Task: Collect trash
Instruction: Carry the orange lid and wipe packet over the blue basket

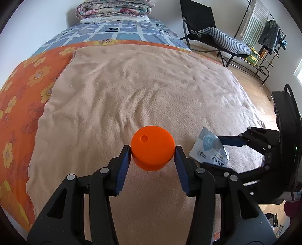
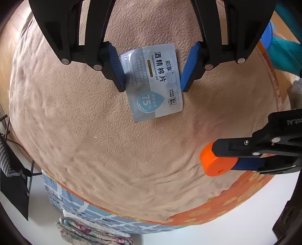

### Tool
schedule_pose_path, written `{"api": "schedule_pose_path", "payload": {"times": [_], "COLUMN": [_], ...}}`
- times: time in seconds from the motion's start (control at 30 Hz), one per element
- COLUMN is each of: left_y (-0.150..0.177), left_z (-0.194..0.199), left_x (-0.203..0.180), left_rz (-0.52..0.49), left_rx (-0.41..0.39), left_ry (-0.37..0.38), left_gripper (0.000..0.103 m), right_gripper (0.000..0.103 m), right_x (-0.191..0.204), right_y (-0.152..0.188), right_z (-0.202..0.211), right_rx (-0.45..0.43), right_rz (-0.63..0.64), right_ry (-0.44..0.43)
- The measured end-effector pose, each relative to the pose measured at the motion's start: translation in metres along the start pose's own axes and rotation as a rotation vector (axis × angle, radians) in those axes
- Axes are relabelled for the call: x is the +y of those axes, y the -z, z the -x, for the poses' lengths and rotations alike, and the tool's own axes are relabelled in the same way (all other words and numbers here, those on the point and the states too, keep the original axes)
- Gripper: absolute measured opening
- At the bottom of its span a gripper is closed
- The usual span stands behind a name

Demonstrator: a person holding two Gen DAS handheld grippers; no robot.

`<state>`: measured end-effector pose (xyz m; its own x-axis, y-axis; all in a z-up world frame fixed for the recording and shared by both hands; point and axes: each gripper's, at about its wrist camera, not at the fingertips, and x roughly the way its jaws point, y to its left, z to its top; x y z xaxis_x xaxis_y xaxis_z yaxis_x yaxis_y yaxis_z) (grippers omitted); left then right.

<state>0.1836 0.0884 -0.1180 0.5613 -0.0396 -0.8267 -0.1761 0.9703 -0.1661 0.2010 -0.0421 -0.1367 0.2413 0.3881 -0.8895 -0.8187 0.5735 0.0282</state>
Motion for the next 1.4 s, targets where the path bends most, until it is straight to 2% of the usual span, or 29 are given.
{"api": "schedule_pose_path", "payload": {"times": [0.13,0.2,0.67,1.07,1.23,1.4], "left_y": [0.007,0.01,0.051,0.106,0.132,0.165], "left_z": [0.006,0.009,0.06,0.113,0.123,0.124], "left_x": [-0.006,-0.008,-0.038,-0.066,-0.068,-0.068], "left_rz": [-0.02,-0.024,-0.114,-0.175,-0.174,-0.167], "left_rx": [0.002,-0.001,-0.03,-0.089,-0.092,-0.06], "left_ry": [0.0,0.002,0.022,0.044,0.041,0.046], "left_gripper": [0.048,0.048,0.048,0.048,0.048,0.048], "right_gripper": [0.058,0.058,0.058,0.058,0.058,0.058], "right_x": [-0.004,-0.003,0.022,0.067,0.083,0.097], "right_y": [0.004,0.007,0.041,0.078,0.092,0.108], "right_z": [0.003,0.008,0.069,0.111,0.121,0.126], "right_rx": [-0.009,-0.023,-0.124,-0.176,-0.184,-0.185], "right_rz": [-0.043,-0.049,-0.103,-0.09,-0.08,-0.092], "right_ry": [-0.023,-0.001,-0.028,-0.057,-0.048,-0.062]}}
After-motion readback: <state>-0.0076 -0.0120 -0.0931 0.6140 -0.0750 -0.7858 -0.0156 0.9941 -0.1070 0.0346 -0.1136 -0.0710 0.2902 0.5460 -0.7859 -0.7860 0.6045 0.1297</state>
